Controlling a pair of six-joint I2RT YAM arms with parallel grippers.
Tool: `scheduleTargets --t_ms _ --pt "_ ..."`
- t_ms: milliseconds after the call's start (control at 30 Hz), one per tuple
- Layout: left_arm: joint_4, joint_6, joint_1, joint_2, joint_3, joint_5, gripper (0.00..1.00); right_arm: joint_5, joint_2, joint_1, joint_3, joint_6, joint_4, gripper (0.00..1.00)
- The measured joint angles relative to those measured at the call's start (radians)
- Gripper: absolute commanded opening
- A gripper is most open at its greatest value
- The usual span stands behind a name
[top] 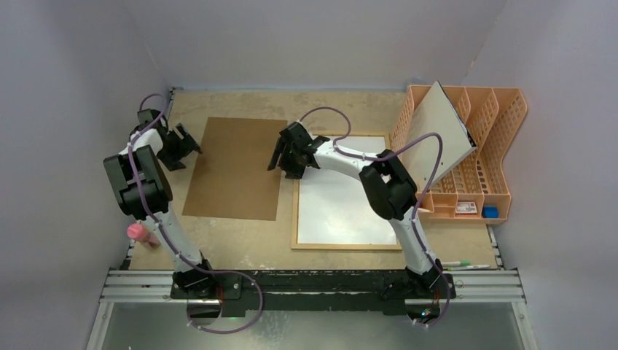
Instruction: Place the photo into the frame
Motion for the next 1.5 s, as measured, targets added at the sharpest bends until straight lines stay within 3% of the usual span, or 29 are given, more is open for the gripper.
scheduleTargets --t_ms 400,767,1200,1500 --pt "-0.085 0.003 0.003 0.099 0.117 0.169 0.69 -0.121 0.055 -0.020 0.042 0.019 0.085 0.69" --pt "-0.136 0.011 0.013 0.123 0.146 0.186 0.65 -0.280 0.060 -0.066 0.002 0.068 0.169 0.67" --pt "-0.126 0.011 0.018 0.119 0.135 0.202 0.63 -0.289 0.039 -0.074 -0.053 0.087 0.241 0.65" --pt "-0.138 0.003 -0.004 0.120 0.120 0.267 0.63 -0.284 -0.065 -0.062 -0.105 0.093 0.394 0.64"
